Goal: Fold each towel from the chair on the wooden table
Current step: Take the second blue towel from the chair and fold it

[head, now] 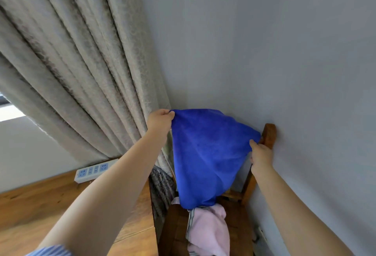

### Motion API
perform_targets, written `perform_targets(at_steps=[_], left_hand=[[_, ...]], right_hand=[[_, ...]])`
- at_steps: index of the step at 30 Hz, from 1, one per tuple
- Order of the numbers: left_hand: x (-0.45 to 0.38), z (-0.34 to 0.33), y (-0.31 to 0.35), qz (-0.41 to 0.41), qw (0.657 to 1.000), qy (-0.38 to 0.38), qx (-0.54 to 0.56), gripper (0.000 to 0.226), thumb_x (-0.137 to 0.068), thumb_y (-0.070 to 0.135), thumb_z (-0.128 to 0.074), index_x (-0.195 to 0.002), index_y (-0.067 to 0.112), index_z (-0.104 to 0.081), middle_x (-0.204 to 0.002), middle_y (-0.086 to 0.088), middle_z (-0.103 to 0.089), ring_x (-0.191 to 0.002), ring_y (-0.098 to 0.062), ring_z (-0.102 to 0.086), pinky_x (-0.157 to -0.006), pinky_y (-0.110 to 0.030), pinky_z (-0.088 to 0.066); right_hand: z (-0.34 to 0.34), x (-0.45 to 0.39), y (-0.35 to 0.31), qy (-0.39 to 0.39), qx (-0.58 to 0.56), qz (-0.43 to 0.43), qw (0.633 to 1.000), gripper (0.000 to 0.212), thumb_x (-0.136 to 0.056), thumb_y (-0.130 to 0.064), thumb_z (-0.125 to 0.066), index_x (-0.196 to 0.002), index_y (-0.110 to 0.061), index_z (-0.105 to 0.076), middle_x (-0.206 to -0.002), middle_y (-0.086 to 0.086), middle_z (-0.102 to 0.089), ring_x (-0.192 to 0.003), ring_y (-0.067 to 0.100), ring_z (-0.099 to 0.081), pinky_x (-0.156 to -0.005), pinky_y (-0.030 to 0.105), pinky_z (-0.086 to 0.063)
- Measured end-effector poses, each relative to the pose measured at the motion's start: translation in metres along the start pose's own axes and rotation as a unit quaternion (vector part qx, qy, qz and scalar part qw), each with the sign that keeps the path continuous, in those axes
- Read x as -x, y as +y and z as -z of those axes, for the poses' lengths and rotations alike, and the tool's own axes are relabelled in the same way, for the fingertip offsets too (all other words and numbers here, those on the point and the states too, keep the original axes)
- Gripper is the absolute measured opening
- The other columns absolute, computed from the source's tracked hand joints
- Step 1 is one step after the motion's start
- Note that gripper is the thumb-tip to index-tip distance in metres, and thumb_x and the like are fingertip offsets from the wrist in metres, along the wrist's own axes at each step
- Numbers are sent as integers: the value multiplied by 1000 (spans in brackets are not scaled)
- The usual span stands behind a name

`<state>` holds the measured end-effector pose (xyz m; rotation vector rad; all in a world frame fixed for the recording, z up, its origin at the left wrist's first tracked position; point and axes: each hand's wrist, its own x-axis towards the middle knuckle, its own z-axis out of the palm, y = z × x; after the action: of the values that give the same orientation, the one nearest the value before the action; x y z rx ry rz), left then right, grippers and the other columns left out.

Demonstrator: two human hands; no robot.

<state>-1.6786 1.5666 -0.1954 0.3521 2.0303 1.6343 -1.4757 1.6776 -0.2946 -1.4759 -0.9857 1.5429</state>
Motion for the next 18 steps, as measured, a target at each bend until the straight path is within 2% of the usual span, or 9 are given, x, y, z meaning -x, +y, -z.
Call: perform_targets(at_steps=[4,7,9,12,15,17,18], left_hand=[[-10,0,-3,0,1000,9,-18,34,-90,5,-51,-58,14,-51,-62,-4,-49,-62,-16,-47,-77,-35,-45],[-14,-2,-5,-11,999,26,-47,34,-89,6,-52,-57,15,-51,-61,-4,-48,-70,-22,-49,-74,-34,-45],[-15,-3,-5,-16,997,40,-59,34,-89,8,-52,-57,16,-51,-61,-3,-49,-77,-23,-51,-78,-38,-48],[-17,-4,-4,-28,995,56,-83,35,-89,9,-52,-56,19,-50,-59,-2,-48,-78,-23,-51,-82,-38,-48],[-21,-4,-6,-35,992,62,-102,37,-89,9,-52,-54,18,-47,-57,-2,-45,-75,-23,-48,-77,-35,-45],[-21,-6,-9,-33,992,61,-105,38,-89,8,-52,-53,16,-46,-56,-3,-42,-68,-23,-45,-74,-33,-42],[-22,-5,-11,-30,992,62,-104,37,-89,7,-52,-53,15,-47,-56,-3,-42,-66,-22,-44,-73,-33,-41]], right_hand=[[6,3,-11,-63,-88,-34,994,28,-86,-3,-55,-61,-12,-49,-68,3,-53,-61,14,-50,-56,23,-41],[13,7,-22,-127,-98,-45,986,21,-84,2,-48,-68,-11,-53,-72,6,-56,-66,15,-53,-60,25,-43],[18,9,-30,-200,-108,-81,970,21,-84,2,-44,-78,-10,-59,-72,5,-66,-69,16,-59,-60,26,-48],[24,11,-40,-289,-77,-125,946,26,-84,0,-39,-87,-10,-63,-68,0,-73,-62,13,-68,-61,27,-50],[33,5,-48,-273,-45,-120,953,24,-87,-2,-40,-87,-9,-62,-64,0,-73,-56,11,-69,-51,19,-54],[42,0,-53,-214,-10,-113,970,15,-88,-4,-45,-87,-7,-60,-60,1,-71,-54,13,-68,-47,17,-52],[47,-2,-55,-171,13,-107,979,9,-88,-6,-49,-89,-8,-58,-64,1,-70,-58,15,-66,-49,19,-50]])
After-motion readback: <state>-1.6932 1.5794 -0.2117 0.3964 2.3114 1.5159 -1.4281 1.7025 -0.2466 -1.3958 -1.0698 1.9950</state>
